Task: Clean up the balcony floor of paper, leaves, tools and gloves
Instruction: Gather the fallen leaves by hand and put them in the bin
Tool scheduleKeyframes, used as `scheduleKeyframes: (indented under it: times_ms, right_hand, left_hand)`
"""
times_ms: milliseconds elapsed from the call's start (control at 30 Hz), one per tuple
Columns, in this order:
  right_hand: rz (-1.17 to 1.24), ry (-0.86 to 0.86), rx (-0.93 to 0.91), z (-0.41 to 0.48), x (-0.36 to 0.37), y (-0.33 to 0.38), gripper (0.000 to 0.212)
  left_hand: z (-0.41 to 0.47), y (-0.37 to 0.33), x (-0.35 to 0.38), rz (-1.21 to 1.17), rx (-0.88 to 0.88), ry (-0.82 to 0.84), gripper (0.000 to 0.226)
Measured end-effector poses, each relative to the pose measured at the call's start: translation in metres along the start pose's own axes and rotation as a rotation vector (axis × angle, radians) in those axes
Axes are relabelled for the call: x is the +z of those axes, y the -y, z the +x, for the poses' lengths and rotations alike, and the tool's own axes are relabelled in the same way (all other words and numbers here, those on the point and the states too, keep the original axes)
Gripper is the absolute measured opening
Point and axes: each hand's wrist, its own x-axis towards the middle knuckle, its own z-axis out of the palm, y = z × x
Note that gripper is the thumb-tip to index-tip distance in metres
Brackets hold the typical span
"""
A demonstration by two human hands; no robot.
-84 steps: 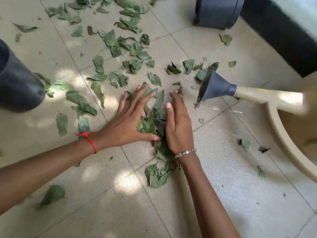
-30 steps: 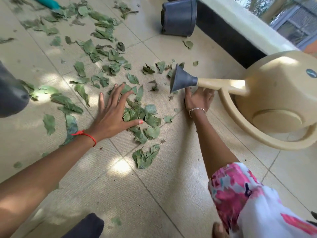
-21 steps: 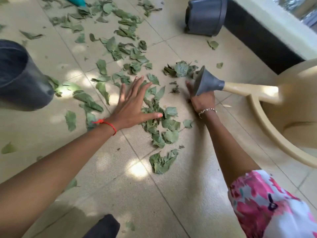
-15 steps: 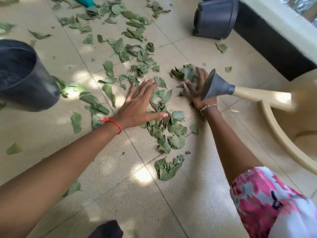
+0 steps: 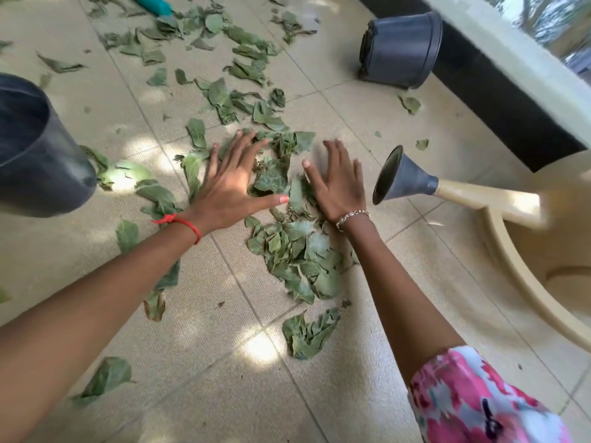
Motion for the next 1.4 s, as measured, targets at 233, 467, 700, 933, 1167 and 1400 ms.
scheduleKeyframes:
  times_ms: [233, 467, 700, 933, 1167, 1400]
  right_hand:
    - [0.212, -0.049, -0.007, 0.024, 0.012, 0.026, 0.064]
    - [0.378, 0.343, -0.234, 0.005, 0.012, 0.055, 0.047]
    - [0.438, -0.044, 0.045, -0.098, -0.018, 0.044, 0.058]
    - [0.016, -0.037, 0.276, -0.177, 0.022, 0.061, 0.085]
    - [0.368, -0.068, 0.026, -0.158, 0.023, 0.099, 0.065]
    - [0.320, -0.117, -0.027, -0.179, 0.025, 0.105, 0.069]
  left_hand:
    - [0.004, 0.007, -0.005, -0.351, -0.078, -0.071, 0.096]
    - [-0.014, -0.009, -0.023, -0.507, -0.144, -0.109, 0.086]
    - [-0.086, 0.021, -0.051, -0.201, -0.163, -0.245, 0.078]
    - [-0.138, 0.018, -0.020, -0.098, -0.525, -0.282, 0.076]
    - [-0.138, -0.036, -0.021, -0.575, -0.373, -0.304, 0.068]
    - [-0.238, -0.016, -0.028, 0.070, -0.646, -0.431, 0.075]
